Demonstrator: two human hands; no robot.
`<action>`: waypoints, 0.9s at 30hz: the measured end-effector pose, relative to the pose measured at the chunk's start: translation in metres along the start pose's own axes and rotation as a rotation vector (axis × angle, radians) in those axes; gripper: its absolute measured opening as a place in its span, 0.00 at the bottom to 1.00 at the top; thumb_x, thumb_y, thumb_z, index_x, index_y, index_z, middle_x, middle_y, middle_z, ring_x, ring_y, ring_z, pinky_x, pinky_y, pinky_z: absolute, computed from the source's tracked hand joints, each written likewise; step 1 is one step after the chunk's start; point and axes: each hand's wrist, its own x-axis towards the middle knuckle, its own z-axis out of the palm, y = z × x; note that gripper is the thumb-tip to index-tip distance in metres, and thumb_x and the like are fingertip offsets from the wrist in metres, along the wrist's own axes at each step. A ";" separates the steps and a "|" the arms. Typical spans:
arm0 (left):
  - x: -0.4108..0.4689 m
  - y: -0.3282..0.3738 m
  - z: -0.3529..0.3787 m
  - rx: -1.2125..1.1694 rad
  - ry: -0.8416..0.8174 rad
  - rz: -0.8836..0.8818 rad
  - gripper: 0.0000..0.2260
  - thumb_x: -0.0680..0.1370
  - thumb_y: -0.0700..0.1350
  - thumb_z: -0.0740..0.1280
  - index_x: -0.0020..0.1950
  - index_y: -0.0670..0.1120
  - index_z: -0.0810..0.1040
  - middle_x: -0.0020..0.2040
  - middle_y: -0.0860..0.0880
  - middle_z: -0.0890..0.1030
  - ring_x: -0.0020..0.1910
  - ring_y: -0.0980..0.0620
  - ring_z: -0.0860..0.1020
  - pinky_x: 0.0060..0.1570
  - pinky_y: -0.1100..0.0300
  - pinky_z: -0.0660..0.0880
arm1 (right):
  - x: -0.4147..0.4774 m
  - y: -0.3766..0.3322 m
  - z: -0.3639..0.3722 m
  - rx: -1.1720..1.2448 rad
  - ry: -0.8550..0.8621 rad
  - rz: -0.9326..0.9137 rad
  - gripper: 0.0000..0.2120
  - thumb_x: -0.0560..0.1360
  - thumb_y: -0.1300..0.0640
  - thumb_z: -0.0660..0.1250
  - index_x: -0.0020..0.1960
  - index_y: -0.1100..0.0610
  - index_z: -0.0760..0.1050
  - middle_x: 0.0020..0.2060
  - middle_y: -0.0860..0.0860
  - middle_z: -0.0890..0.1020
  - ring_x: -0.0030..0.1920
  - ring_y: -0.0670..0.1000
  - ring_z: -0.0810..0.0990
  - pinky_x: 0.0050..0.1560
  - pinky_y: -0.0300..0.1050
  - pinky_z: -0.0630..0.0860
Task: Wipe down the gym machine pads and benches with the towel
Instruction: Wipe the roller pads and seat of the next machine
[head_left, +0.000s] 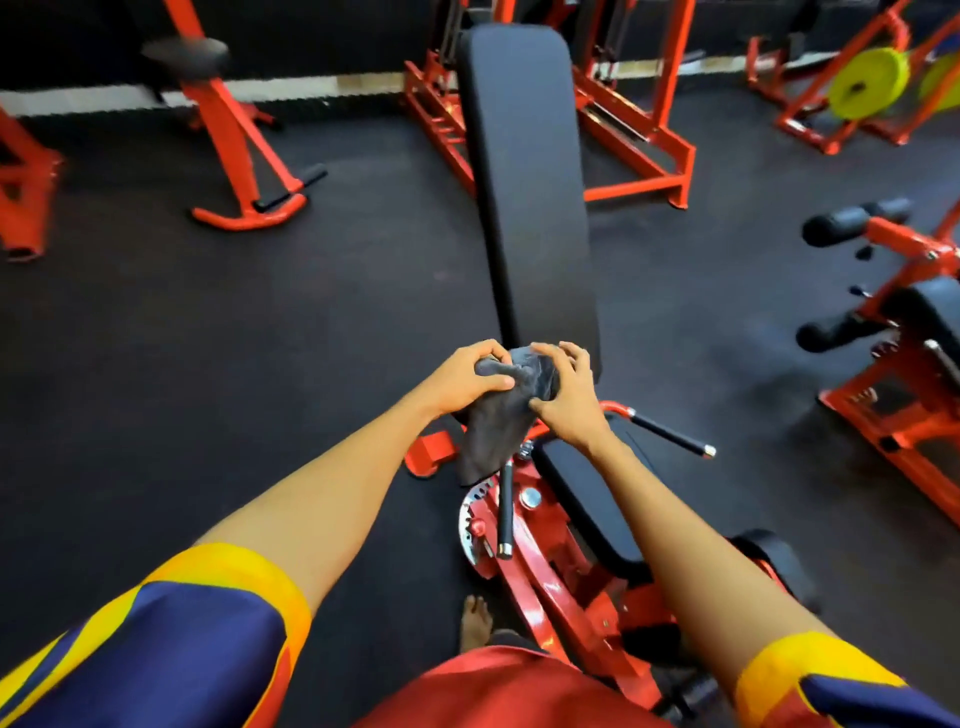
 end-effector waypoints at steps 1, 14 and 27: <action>0.001 -0.004 -0.011 0.022 -0.002 0.001 0.07 0.76 0.38 0.73 0.52 0.41 0.79 0.47 0.53 0.81 0.42 0.63 0.76 0.46 0.70 0.73 | 0.011 -0.002 0.004 -0.076 -0.017 -0.033 0.32 0.68 0.61 0.74 0.68 0.41 0.71 0.73 0.46 0.60 0.73 0.55 0.66 0.69 0.59 0.72; 0.037 -0.083 -0.219 0.244 0.240 -0.159 0.14 0.71 0.43 0.79 0.49 0.55 0.77 0.53 0.61 0.80 0.48 0.60 0.78 0.44 0.62 0.73 | 0.219 -0.113 0.123 -0.085 -0.259 -0.290 0.18 0.71 0.52 0.78 0.43 0.49 0.67 0.36 0.47 0.79 0.34 0.48 0.74 0.35 0.52 0.77; 0.118 -0.184 -0.389 0.299 0.315 -0.272 0.10 0.75 0.49 0.76 0.49 0.46 0.78 0.47 0.49 0.79 0.45 0.50 0.76 0.43 0.56 0.70 | 0.403 -0.198 0.230 -0.448 -0.412 -0.489 0.12 0.78 0.44 0.71 0.56 0.50 0.80 0.52 0.48 0.79 0.59 0.55 0.76 0.59 0.55 0.71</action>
